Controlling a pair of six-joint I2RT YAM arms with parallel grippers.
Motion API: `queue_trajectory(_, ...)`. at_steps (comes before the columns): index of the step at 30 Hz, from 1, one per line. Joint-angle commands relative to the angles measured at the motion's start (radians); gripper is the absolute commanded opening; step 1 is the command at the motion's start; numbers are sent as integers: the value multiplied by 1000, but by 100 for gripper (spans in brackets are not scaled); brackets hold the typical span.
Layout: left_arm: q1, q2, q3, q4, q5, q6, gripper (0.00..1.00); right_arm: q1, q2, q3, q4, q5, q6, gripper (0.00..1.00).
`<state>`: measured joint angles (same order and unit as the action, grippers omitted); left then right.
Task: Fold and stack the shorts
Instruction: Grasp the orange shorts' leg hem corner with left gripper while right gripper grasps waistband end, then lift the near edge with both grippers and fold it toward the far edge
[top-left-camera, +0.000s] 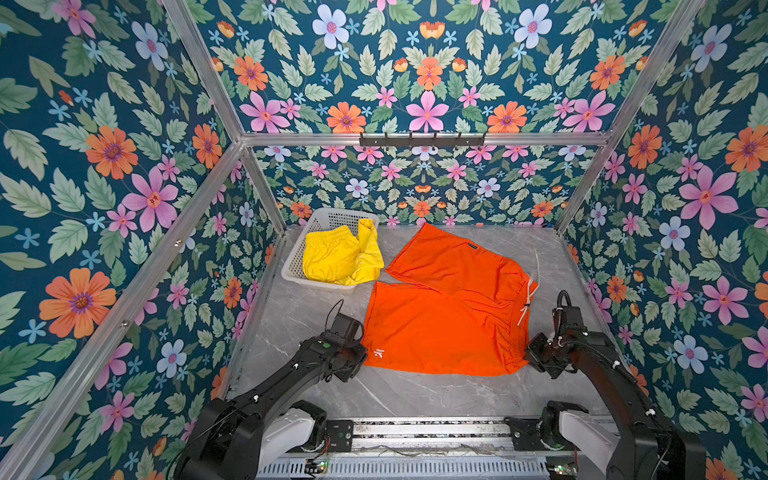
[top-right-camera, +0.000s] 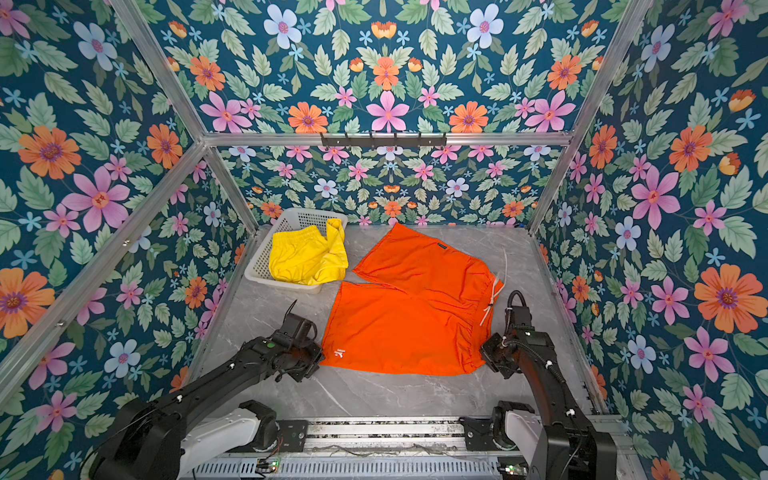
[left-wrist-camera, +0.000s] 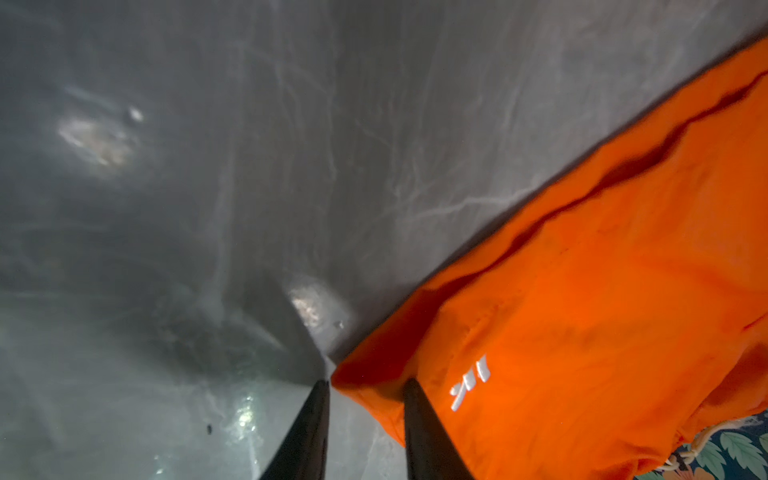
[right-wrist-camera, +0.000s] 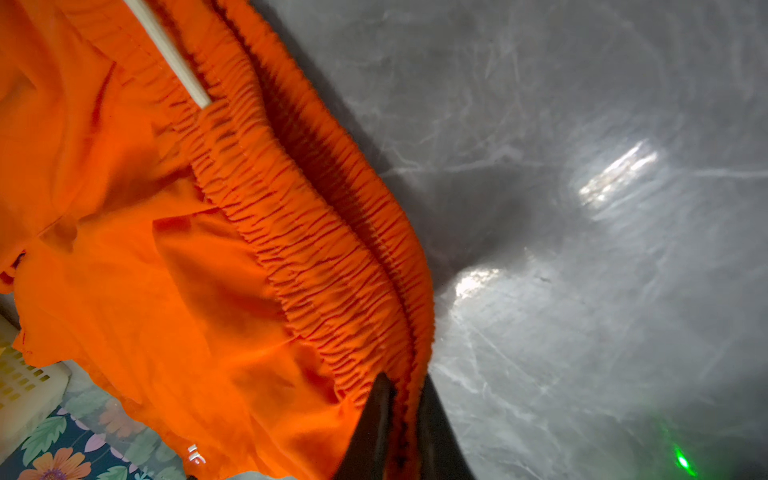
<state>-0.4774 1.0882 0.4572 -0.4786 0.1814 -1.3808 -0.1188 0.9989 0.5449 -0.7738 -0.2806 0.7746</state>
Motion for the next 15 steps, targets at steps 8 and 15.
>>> queue_trajectory(8, 8, 45, -12, 39, -26, 3, 28, 2, -2, -5, -22, 8, 0, 14)
queue_trajectory(15, 8, 61, -9, 35, -36, 16, 14, 2, -2, -2, -27, 3, -1, 14)
